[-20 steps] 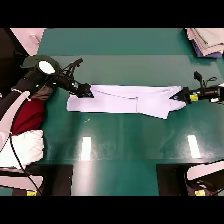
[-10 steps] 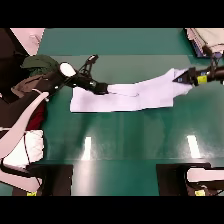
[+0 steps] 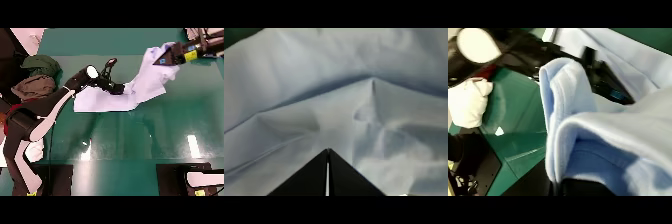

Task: Fold the shirts.

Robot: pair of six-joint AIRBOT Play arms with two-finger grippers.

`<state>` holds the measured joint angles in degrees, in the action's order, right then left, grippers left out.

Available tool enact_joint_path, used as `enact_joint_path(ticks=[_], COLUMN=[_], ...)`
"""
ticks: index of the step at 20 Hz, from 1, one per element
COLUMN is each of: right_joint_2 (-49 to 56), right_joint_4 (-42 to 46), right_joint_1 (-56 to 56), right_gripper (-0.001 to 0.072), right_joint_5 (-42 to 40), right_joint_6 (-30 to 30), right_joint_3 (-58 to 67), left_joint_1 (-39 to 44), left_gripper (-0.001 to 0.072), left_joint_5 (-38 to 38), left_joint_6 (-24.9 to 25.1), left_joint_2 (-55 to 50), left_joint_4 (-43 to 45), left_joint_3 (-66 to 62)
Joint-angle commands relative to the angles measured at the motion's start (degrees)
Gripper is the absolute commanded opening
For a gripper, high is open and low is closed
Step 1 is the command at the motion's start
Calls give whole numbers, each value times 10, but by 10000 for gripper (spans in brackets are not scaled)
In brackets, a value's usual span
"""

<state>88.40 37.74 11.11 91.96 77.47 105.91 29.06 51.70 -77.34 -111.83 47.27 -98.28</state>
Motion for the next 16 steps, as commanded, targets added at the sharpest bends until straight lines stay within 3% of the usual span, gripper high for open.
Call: enact_joint_path(ticks=[1, 7, 12, 16], right_joint_2=[45, 75, 86, 167], right_joint_4=[34, 64, 63, 54], right_joint_1=[66, 109, 143, 206], right_gripper=[8, 8, 8, 9], right_joint_5=[9, -22, -72, -116], right_joint_6=[33, 26, -9, -33], right_joint_3=[87, 82, 59, 126], left_joint_1=[4, -50, -165, -270], left_gripper=[23, 22, 23, 24], left_joint_5=[-4, 65, 125, 189], left_joint_6=[-4, -3, -2, 9], left_joint_2=[-24, -6, 115, 217], left_joint_4=[3, 22, 127, 162], left_joint_3=[-15, -18, -18, -18])
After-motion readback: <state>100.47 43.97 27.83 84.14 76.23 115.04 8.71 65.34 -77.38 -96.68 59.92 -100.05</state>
